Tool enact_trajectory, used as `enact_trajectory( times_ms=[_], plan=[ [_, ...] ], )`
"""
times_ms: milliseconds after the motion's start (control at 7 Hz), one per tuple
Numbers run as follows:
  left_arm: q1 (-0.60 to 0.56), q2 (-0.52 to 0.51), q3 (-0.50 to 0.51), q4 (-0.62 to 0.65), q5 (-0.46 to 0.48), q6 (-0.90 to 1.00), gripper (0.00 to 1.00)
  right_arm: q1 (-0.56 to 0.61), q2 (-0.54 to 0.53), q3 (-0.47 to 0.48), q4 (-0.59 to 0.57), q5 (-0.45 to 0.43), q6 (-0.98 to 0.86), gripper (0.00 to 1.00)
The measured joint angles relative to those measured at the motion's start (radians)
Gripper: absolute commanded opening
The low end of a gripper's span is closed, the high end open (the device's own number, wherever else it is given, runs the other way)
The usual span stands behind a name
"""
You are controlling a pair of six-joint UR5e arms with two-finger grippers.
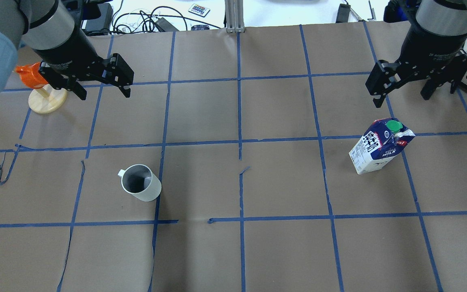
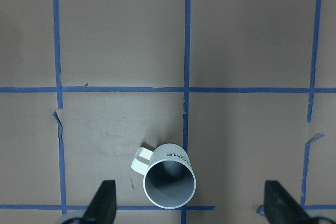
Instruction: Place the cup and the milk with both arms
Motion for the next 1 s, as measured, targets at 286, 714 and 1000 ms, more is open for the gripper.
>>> enact_trajectory(
  times_ms=[286, 714, 1000],
  plan=[
    [-0.004, -0.004, -0.009, -0.007, 0.002, 0.001, 1.0, -0.051, 0.043, 0.021, -0.059, -0.007, -0.15, 1.0],
    [-0.029, -0.019, -0.214, 0.023, 0.004, 0.004, 1.0, -0.063, 0.068, 0.147, -0.211, -0.008, -0.186, 1.0],
    [-0.07, -0.057, -0.34, 0.16, -0.001, 0.017, 1.0, -0.064, 0.073, 0.181, -0.232, -0.004, -0.185, 1.0]
  ],
)
